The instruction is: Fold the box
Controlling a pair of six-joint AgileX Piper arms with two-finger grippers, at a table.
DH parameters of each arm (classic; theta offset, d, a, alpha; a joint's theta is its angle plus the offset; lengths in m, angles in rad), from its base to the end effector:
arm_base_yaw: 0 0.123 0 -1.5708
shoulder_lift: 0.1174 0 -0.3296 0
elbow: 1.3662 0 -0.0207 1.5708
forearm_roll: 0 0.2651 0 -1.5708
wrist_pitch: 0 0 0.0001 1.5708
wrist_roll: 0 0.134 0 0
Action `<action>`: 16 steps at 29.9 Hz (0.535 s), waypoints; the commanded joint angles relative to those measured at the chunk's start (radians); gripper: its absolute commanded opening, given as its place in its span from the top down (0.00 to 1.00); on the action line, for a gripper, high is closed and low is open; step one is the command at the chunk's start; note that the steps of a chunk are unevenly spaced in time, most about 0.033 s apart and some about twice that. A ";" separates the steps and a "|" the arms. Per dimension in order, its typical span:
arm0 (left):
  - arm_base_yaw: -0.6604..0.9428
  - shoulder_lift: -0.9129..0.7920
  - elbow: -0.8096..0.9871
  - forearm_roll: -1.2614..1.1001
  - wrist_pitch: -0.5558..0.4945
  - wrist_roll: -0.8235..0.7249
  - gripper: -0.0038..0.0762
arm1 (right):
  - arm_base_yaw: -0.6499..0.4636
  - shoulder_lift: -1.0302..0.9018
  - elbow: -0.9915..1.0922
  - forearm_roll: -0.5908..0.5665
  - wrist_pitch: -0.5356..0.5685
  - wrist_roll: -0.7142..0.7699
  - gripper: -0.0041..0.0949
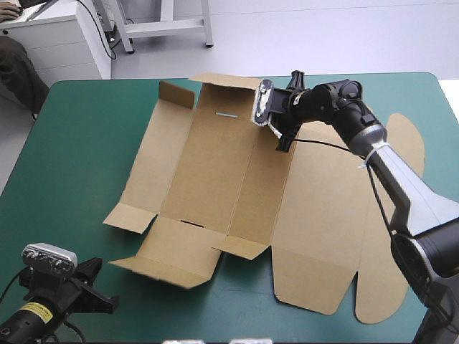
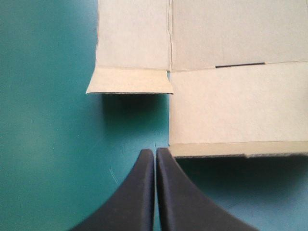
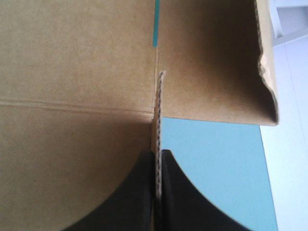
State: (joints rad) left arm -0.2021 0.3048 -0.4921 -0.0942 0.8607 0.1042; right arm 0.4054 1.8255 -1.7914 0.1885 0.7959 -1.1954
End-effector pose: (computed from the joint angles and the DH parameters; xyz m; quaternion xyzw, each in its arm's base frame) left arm 0.0572 -0.0215 0.2761 0.1242 0.8715 -0.0690 0.4693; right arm 0.4359 0.2066 0.3758 -0.6310 0.6586 -0.0728 0.4035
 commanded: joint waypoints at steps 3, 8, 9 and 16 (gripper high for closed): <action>0.000 0.012 -0.036 -0.018 -0.076 0.002 0.96 | 0.061 -0.026 -0.036 0.077 -0.133 -0.109 0.98; 0.000 0.012 -0.036 -0.016 -0.076 0.002 0.96 | 0.112 0.004 -0.036 0.114 -0.096 -0.241 0.98; 0.000 0.012 -0.036 -0.016 -0.076 0.002 0.96 | 0.119 0.012 -0.036 0.114 -0.093 -0.248 0.98; 0.000 0.012 -0.036 -0.015 -0.076 0.002 0.96 | 0.129 0.043 -0.036 0.122 -0.086 -0.256 0.98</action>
State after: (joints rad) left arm -0.2021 0.3048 -0.4941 -0.0985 0.8496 0.1042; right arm 0.5366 1.9172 -1.7918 0.2866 0.7484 -1.4310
